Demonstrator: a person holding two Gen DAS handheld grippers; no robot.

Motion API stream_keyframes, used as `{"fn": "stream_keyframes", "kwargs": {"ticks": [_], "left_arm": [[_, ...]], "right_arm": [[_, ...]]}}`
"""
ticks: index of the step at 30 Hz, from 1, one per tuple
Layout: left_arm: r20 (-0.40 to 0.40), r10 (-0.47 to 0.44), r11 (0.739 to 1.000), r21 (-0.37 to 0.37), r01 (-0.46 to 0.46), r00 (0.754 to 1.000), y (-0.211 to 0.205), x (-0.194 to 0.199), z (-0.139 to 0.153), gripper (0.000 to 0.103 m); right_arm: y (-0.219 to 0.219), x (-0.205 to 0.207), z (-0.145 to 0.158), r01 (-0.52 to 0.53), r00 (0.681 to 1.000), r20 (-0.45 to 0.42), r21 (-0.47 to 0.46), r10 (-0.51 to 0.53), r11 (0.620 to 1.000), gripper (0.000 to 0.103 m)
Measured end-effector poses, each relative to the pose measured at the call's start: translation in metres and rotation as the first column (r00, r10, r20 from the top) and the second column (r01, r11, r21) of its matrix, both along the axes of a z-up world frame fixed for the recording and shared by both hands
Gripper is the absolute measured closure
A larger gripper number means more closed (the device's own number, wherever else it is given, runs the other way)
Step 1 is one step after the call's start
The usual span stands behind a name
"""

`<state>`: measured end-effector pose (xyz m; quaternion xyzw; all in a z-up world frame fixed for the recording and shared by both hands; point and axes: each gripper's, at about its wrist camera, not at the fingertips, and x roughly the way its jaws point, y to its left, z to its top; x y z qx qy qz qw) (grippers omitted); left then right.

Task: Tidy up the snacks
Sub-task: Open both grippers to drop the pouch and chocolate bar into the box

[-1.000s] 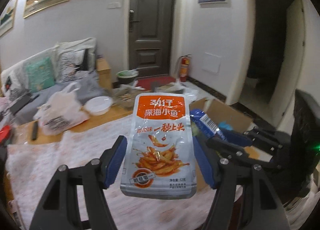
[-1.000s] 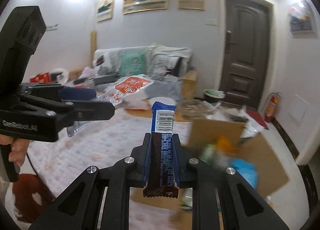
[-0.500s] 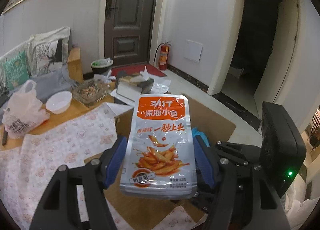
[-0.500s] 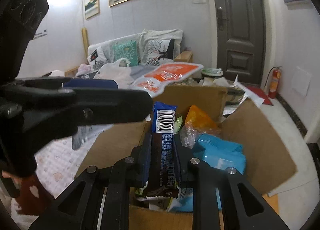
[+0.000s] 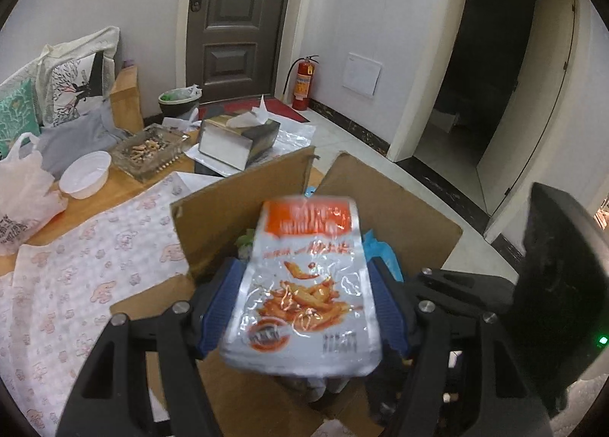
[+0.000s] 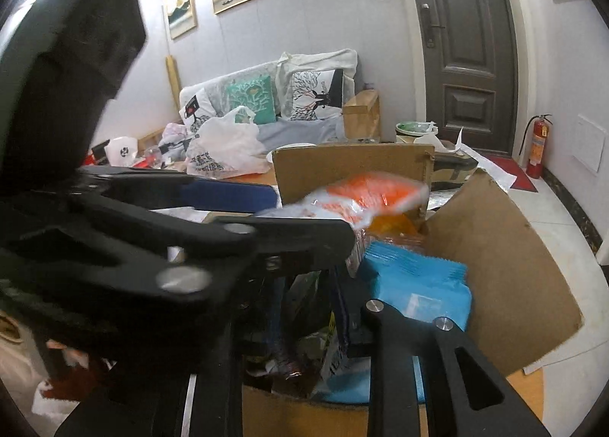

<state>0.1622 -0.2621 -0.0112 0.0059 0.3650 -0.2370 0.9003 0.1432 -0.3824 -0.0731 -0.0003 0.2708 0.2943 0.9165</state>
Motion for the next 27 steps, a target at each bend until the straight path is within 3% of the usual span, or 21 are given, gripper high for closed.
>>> {"fn": "stream_keyframes", "kwargs": {"ticks": [13,20,24,27], "left_arm": [[-0.039,-0.002,1.0,-0.015,0.002,0.999,-0.002,0.011,-0.012,0.038],[-0.006,0.011,1.0,-0.029,-0.011,1.0,0.009,0.002,-0.001,0.038],[0.04,0.036,0.999,-0.026,-0.035,0.999,0.021,-0.013,0.01,0.029],[0.096,0.075,0.997,-0.032,-0.072,0.993,0.034,-0.029,0.019,0.02]], "right_arm": [[-0.011,-0.017,0.001,0.016,1.0,0.012,-0.035,-0.016,0.999,0.079],[-0.007,-0.026,0.005,0.018,1.0,0.019,-0.039,-0.018,0.999,0.07],[-0.006,-0.027,0.009,0.023,1.0,0.02,-0.03,-0.023,0.999,0.067],[-0.005,-0.032,0.017,0.02,0.999,0.038,-0.017,-0.019,1.0,0.056]]}}
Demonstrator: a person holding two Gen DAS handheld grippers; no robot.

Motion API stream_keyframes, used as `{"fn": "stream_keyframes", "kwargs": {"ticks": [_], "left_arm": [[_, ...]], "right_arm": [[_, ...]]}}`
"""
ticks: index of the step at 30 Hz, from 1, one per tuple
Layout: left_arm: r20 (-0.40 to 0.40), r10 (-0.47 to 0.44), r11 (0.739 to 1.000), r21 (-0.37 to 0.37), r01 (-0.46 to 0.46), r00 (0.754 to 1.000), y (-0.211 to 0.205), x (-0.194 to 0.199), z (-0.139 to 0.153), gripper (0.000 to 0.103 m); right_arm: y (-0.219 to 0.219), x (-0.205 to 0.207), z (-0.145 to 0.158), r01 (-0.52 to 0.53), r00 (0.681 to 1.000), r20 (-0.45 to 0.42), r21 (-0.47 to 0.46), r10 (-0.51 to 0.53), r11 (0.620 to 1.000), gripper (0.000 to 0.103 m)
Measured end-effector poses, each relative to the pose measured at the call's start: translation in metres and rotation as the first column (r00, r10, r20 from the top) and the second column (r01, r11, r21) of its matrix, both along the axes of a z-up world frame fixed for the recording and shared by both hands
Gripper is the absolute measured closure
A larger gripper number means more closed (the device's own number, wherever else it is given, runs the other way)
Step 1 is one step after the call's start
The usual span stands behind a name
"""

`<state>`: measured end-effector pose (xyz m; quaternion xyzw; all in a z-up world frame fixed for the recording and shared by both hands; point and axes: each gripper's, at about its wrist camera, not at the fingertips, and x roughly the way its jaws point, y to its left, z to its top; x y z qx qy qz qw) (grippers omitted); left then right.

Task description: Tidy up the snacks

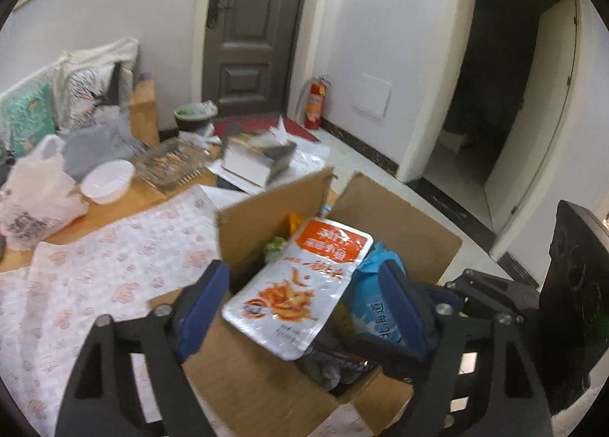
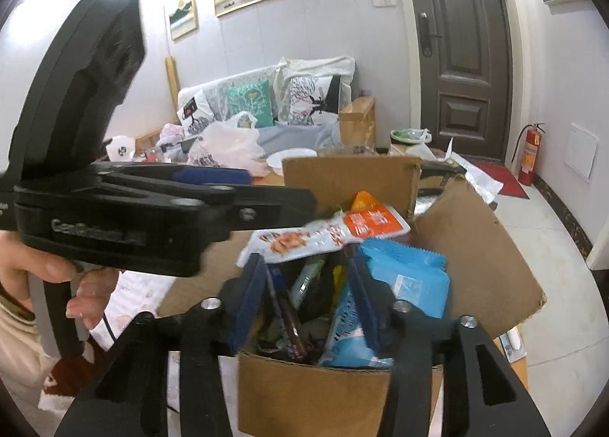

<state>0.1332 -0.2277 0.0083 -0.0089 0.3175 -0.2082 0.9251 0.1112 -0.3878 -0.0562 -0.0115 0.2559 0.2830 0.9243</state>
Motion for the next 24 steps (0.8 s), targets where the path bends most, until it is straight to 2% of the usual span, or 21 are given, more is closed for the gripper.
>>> {"fn": "stream_keyframes", "kwargs": {"ticks": [3,6,8,12,13,15,17,19,24], "left_arm": [[0.065,0.069,0.998,0.001,-0.069,0.996,0.015,-0.021,0.01,0.011],[0.127,0.149,0.989,-0.006,-0.149,0.981,0.033,-0.046,0.019,0.003],[0.172,0.202,0.979,-0.013,-0.203,0.964,0.044,-0.062,0.026,0.001],[0.252,0.312,0.948,-0.016,-0.319,0.916,0.065,-0.093,0.036,0.001],[0.264,0.338,0.938,-0.014,-0.347,0.903,0.07,-0.1,0.036,0.001],[0.272,0.374,0.923,-0.013,-0.385,0.887,0.078,-0.109,0.035,0.001],[0.266,0.396,0.914,-0.019,-0.406,0.879,0.086,-0.113,0.031,0.001],[0.262,0.408,0.909,-0.032,-0.415,0.874,0.093,-0.116,0.025,0.001],[0.26,0.396,0.916,-0.044,-0.399,0.881,0.101,-0.119,0.015,0.001]], "right_arm": [[0.004,-0.008,0.009,0.001,1.0,0.023,-0.002,-0.001,1.0,0.05],[0.006,-0.018,0.019,0.0,0.998,0.058,0.008,-0.001,1.0,0.041],[0.006,-0.025,0.027,-0.007,0.996,0.084,0.03,0.005,1.0,0.038],[0.005,-0.043,0.045,-0.002,0.985,0.175,0.068,-0.01,0.998,0.025],[0.005,-0.049,0.048,-0.005,0.981,0.195,0.075,-0.01,0.997,0.019],[0.005,-0.057,0.054,-0.01,0.972,0.236,0.096,-0.013,0.995,0.016],[0.006,-0.062,0.058,-0.027,0.967,0.255,0.106,-0.001,0.994,0.014],[0.008,-0.066,0.058,-0.035,0.962,0.273,0.11,0.004,0.993,0.001],[0.015,-0.076,0.055,-0.052,0.956,0.294,0.116,0.015,0.992,0.0]]}}
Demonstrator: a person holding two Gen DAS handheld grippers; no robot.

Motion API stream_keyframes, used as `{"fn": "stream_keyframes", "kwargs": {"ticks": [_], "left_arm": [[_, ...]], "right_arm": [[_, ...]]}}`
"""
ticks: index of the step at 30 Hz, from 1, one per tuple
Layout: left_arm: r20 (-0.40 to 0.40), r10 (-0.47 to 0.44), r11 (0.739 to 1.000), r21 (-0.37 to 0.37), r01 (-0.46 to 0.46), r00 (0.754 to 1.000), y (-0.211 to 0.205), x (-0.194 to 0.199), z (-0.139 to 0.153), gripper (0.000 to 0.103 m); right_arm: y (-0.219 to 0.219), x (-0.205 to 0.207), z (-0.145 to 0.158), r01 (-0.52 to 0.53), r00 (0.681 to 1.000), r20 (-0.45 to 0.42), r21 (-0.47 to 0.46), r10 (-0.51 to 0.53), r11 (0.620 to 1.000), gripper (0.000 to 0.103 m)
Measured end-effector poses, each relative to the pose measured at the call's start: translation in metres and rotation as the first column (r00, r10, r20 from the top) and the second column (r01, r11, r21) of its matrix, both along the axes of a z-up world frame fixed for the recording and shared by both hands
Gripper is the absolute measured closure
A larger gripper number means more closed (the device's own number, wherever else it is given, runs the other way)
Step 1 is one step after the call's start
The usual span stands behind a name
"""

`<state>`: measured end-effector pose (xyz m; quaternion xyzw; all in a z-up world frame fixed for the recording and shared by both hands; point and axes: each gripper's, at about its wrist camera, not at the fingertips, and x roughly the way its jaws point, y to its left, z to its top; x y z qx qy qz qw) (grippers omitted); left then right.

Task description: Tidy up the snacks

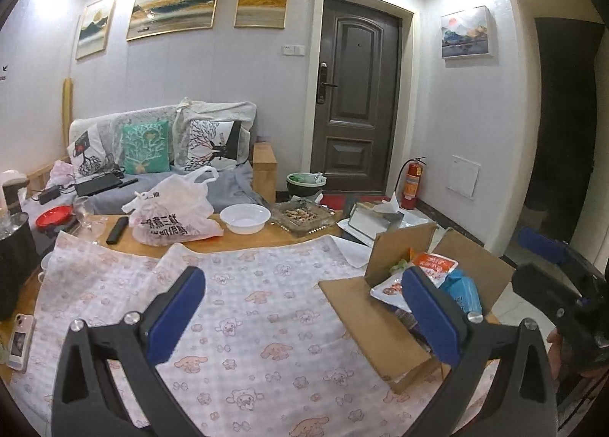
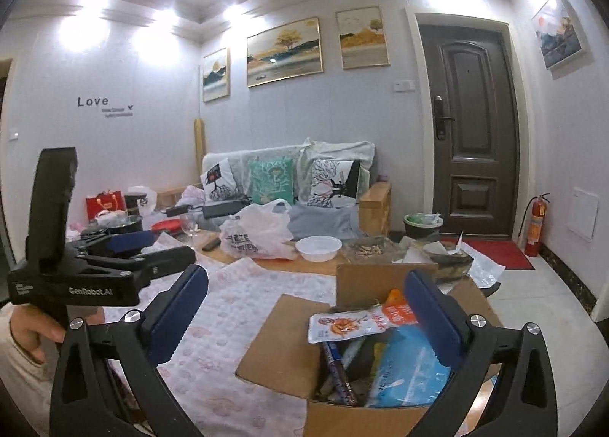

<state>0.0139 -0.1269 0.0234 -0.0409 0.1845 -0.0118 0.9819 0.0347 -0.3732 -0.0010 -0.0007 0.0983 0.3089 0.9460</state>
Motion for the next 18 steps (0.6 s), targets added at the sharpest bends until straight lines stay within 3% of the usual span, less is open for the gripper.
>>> {"fn": "stream_keyframes", "kwargs": {"ticks": [18], "left_arm": [[-0.005,-0.02,1.0,-0.012,0.019,1.0,-0.0021,-0.0029,-0.0043,0.001]], "right_arm": [[0.0058,-0.0018,-0.002,-0.005,1.0,-0.02,-0.003,0.005,1.0,0.0]]}}
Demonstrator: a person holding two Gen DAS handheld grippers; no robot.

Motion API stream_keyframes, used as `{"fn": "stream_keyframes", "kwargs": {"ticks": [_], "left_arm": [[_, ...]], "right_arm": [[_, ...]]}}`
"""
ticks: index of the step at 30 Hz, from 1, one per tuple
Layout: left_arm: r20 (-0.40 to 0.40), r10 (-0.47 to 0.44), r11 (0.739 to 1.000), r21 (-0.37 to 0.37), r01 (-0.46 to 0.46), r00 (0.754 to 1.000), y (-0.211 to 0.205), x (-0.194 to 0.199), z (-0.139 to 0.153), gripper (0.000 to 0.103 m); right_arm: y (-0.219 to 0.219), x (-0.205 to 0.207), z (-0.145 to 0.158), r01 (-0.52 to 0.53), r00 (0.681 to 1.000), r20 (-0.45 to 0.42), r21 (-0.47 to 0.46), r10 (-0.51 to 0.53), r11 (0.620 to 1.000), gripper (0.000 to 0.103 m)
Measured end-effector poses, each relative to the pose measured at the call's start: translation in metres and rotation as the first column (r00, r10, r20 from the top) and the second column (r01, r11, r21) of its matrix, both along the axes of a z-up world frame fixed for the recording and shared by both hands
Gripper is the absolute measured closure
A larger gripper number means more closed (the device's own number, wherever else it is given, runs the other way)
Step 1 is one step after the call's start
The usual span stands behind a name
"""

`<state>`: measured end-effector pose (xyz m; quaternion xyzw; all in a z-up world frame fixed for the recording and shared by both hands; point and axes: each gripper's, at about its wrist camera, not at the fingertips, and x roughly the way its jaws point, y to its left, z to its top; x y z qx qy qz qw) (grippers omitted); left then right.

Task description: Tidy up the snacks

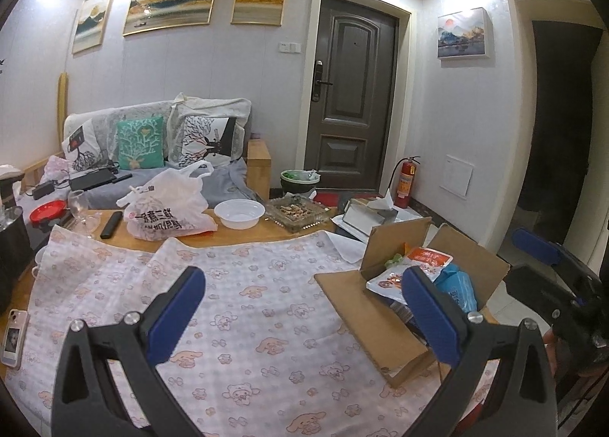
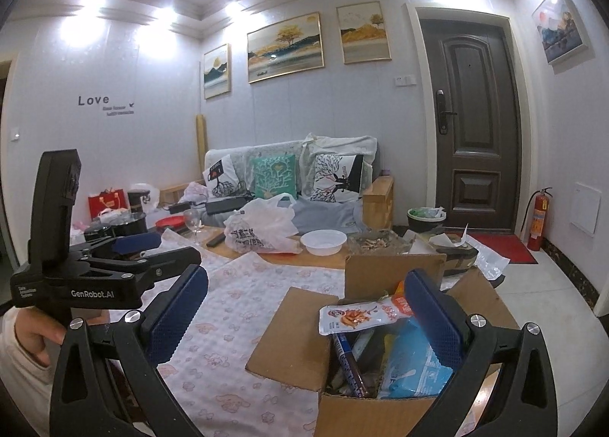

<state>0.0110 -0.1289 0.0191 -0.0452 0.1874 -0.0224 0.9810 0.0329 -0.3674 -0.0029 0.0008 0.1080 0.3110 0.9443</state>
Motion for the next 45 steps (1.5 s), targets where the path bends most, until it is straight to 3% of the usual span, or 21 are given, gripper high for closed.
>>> {"fn": "stream_keyframes", "kwargs": {"ticks": [45], "left_arm": [[0.0,-0.03,1.0,0.003,0.03,1.0,0.0,-0.003,0.002,0.001]], "right_arm": [[0.009,-0.012,-0.002,0.005,1.0,-0.017,0.01,-0.005,1.0,0.0]]}}
